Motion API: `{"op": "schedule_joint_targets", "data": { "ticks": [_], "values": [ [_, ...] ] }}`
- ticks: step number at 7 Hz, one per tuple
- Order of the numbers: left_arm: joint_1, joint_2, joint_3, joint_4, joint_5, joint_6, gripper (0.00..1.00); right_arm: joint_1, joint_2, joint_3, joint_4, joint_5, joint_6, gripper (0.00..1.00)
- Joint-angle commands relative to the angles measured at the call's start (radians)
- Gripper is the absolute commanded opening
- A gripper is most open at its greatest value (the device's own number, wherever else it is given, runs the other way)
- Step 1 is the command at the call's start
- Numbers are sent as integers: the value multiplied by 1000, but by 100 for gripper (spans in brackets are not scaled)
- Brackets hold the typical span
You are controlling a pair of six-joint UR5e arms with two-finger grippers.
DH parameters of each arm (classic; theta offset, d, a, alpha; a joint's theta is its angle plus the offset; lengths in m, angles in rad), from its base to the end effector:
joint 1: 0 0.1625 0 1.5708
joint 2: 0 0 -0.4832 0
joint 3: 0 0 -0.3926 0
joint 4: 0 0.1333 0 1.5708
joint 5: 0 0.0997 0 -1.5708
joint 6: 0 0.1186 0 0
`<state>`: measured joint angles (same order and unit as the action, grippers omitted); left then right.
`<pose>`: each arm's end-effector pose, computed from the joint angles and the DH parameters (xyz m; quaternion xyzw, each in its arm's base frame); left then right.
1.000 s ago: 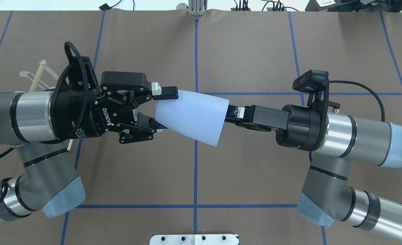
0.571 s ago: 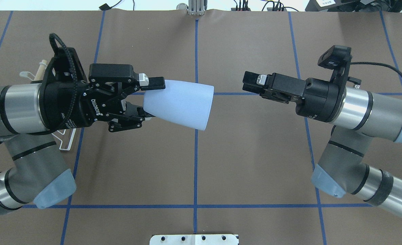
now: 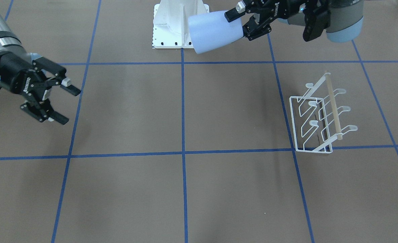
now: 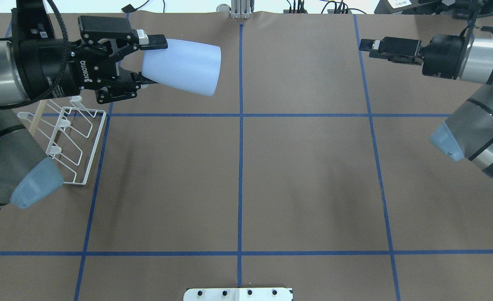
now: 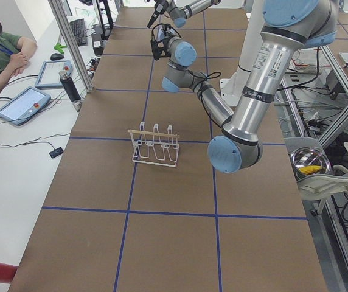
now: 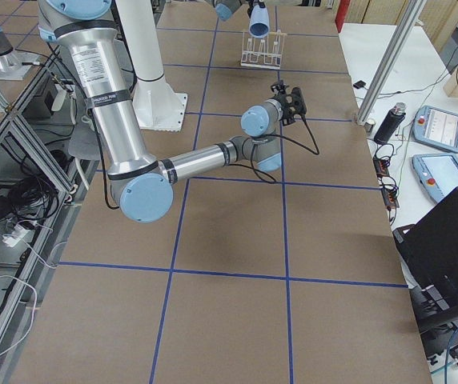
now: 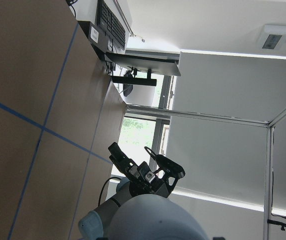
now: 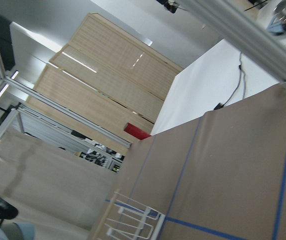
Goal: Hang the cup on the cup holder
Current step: 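Carry the cup toward the rack with the left gripper while the right arm withdraws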
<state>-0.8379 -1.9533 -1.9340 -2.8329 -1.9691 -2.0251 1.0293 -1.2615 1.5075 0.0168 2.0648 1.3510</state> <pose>0.2868 -0.4491 0.2078 0.0533 0.8320 -0.1837 0.5208 -0.2447 -0.5563 0.4038 0.3293 -0.7113 0.0539 0.6187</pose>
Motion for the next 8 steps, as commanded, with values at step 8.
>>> {"op": "schedule_joint_targets", "data": {
  "ticks": [8],
  "values": [
    [-237, 57, -295, 1227, -238, 1090, 0, 316, 36, -9, -1372, 236, -1310, 100]
  ]
}}
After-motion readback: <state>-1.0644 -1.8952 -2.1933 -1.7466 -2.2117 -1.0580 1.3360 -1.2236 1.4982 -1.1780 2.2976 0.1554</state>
